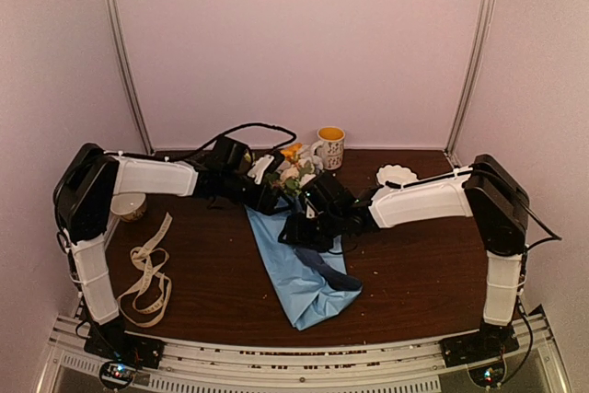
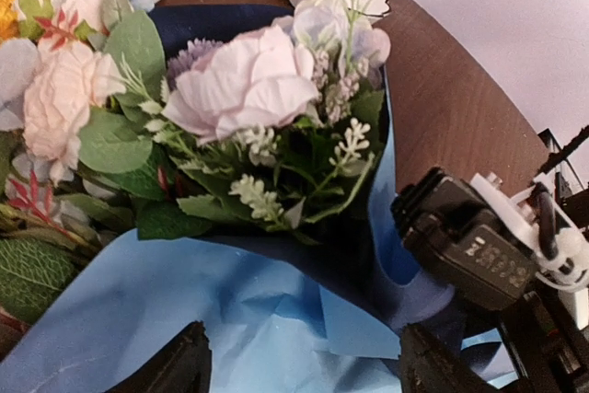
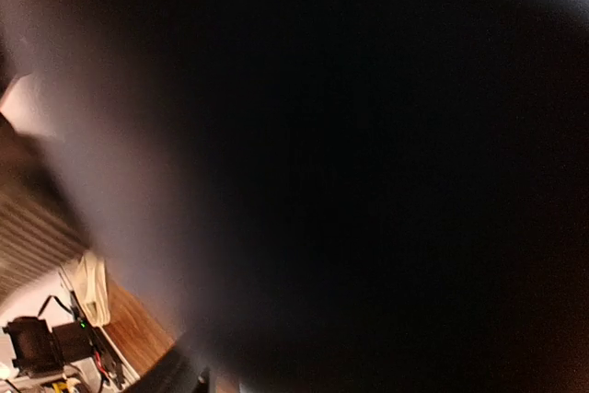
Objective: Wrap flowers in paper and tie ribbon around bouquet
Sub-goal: Fold the two-thirds-folded wrapping paper at the center of the board.
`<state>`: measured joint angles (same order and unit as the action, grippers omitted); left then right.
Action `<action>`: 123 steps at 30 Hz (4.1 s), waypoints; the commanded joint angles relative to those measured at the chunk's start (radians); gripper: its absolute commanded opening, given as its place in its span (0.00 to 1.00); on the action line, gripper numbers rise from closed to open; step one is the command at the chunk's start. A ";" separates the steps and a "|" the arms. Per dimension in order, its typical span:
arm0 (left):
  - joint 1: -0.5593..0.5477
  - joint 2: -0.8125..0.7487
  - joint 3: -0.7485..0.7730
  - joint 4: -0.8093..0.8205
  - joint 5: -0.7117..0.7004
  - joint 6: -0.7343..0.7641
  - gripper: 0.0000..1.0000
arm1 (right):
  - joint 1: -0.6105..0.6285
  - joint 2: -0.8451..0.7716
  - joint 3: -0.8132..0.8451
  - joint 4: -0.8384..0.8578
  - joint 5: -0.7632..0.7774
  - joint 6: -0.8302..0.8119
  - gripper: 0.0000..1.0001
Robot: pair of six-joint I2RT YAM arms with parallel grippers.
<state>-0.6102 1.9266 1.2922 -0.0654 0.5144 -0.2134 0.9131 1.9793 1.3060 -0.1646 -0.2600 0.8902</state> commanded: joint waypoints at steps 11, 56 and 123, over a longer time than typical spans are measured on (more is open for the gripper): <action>0.011 -0.066 -0.100 0.215 0.166 -0.117 0.76 | 0.010 -0.087 -0.140 0.317 -0.089 -0.030 0.82; 0.067 0.020 -0.140 0.233 0.156 -0.104 0.00 | 0.138 -0.508 -0.302 -0.220 0.181 -0.258 0.80; 0.117 0.124 -0.163 0.260 0.139 -0.076 0.00 | 0.333 -0.595 -0.301 -0.279 0.294 -0.312 0.63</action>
<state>-0.5037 2.0300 1.1370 0.1410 0.6693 -0.3054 1.4002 1.3819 1.0424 -0.6041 0.2142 0.5034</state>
